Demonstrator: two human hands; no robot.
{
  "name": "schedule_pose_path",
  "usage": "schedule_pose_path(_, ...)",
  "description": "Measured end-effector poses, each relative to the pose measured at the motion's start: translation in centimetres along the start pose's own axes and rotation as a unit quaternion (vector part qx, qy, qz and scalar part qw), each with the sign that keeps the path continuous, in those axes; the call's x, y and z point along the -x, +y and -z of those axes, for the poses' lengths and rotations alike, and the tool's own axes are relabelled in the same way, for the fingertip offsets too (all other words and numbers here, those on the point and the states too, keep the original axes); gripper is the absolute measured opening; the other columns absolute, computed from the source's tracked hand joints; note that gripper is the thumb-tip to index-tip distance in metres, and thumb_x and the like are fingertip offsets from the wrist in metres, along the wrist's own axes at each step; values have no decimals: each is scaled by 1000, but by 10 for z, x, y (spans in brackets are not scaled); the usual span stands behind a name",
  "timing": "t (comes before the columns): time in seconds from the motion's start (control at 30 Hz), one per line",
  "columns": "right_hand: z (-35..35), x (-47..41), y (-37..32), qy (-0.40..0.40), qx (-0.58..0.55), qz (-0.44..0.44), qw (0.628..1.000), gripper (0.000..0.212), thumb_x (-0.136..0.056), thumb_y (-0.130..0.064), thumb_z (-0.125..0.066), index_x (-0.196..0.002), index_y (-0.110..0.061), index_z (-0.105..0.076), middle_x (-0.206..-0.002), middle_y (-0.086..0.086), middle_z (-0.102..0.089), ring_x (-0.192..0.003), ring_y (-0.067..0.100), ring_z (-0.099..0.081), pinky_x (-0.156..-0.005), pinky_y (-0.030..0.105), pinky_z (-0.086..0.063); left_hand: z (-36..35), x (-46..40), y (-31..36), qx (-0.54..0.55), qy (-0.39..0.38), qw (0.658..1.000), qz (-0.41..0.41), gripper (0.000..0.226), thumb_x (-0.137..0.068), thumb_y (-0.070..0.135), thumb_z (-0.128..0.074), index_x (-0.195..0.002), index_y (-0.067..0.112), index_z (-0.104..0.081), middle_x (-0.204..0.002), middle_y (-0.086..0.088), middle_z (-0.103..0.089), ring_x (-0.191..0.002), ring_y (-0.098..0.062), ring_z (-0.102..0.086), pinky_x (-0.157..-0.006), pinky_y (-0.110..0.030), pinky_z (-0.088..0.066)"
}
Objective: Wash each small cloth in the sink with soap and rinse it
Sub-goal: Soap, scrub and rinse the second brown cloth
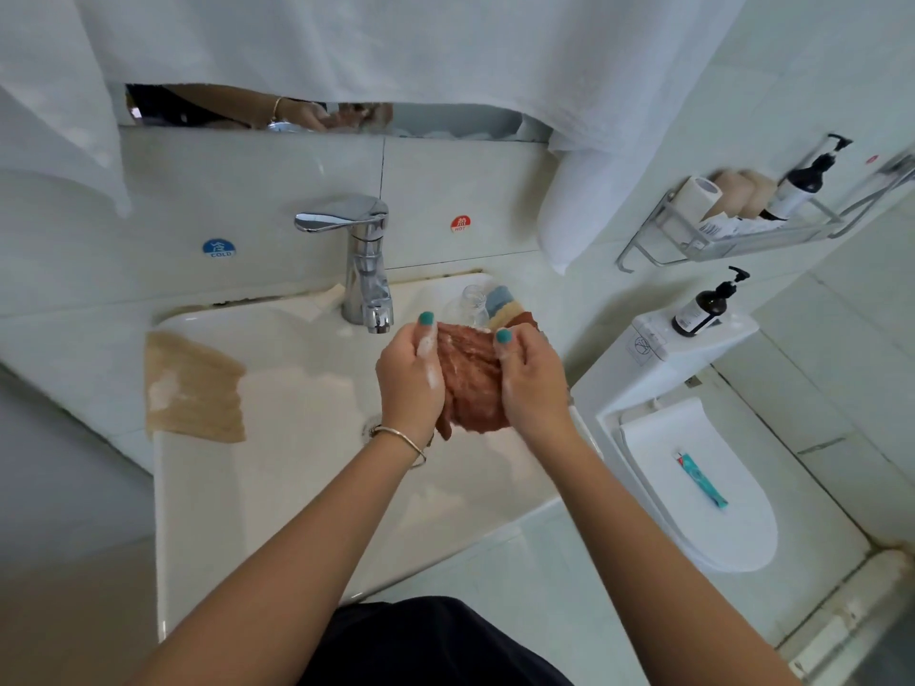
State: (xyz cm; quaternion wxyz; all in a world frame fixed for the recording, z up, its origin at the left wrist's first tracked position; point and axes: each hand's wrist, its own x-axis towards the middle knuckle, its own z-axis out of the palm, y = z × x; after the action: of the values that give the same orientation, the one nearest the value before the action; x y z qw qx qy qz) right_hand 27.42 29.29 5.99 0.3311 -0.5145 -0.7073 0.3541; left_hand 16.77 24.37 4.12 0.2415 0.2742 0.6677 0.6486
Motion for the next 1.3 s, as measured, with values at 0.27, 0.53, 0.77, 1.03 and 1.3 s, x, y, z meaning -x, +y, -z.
schedule_pose_path(0.27,-27,13,-15,64,-23,4,998,37,-98,-38,-49,-67,-19,-40,-55,-5,-47,-53,14,-42,-60,43,-42,-25,24,4,27,-34,999,25,42,-98,14,-47,-57,16,-45,-51,7,-47,-47,-4,-39,-48,-19,-33)
schedule_pose_path(0.53,-28,4,-11,17,23,11,1000,33,-99,-35,-43,-68,-23,-43,-61,-9,-48,-60,16,-48,-63,44,-44,-25,17,9,15,-32,999,-11,43,-101,14,-46,-58,20,-43,-52,6,-45,-47,-1,-43,-49,-13,-31)
schedule_pose_path(0.77,-29,7,-16,2,63,16,998,33,-100,-30,-44,-67,-28,-37,-63,-6,-49,-64,23,-52,-63,41,-41,-21,10,12,24,-23,999,15,40,-99,10,-46,-59,16,-45,-51,7,-47,-46,-2,-43,-53,-25,-33)
schedule_pose_path(1.03,-28,-2,-15,3,98,25,995,28,-96,-28,-40,-69,-23,-37,-62,-7,-46,-58,16,-47,-60,38,-36,-26,5,7,-36,-62,996,-47,38,-96,3,-49,-62,20,-44,-56,11,-43,-51,6,-47,-52,-13,-32)
schedule_pose_path(1.3,-28,0,-16,40,-5,-37,999,39,-101,-30,-41,-62,-24,-41,-59,-4,-51,-59,18,-51,-63,43,-42,-25,8,9,18,-71,997,9,43,-96,6,-46,-55,18,-42,-50,8,-44,-44,0,-39,-49,-20,-31)
